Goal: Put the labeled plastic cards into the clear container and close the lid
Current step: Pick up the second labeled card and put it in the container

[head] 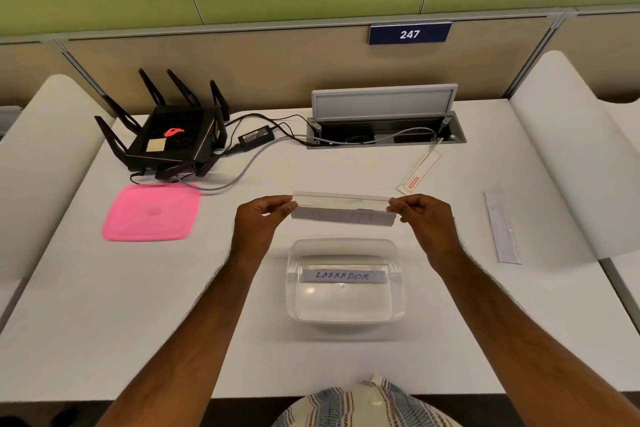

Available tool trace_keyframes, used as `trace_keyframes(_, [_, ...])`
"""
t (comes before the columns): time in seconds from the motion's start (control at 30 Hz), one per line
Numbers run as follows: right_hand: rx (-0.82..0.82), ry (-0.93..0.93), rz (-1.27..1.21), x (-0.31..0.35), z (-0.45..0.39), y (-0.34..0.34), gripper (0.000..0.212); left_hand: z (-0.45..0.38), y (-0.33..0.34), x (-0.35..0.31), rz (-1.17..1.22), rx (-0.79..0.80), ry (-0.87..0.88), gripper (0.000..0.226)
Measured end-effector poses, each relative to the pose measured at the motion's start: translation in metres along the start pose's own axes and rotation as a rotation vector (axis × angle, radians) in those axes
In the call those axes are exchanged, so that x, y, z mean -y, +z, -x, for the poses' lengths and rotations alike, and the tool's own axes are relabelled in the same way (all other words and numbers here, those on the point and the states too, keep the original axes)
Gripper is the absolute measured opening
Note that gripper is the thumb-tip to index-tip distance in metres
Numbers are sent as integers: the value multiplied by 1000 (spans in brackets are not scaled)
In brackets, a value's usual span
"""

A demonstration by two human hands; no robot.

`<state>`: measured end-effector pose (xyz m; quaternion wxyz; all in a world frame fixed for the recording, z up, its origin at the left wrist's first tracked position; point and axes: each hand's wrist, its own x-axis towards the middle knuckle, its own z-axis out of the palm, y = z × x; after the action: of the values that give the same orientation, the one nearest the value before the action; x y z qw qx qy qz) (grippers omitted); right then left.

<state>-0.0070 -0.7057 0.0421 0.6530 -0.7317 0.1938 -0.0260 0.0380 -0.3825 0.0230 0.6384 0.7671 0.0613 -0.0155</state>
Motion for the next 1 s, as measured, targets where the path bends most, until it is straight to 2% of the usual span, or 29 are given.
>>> trace_keyframes(0.27, [32, 5, -25, -2, 11, -3, 11, 9, 0, -3, 87, -68, -57, 14])
trace_keyframes(0.33, [61, -23, -30, -3, 14, -4, 19, 12, 1, -5, 99, -85, -75, 12])
trace_keyframes(0.43, [80, -51, -6, -6, 17, -7, 23, 15, 1, -9, 112, -90, -103, 12])
trace_keyframes(0.7, [80, -67, 10, -13, 24, -11, 16, 26, 4, -13, 154, -97, -236, 12])
trace_keyframes(1.0, [185, -9, -109, -24, 34, -9, 25, 34, 6, -9, 234, -107, -375, 9])
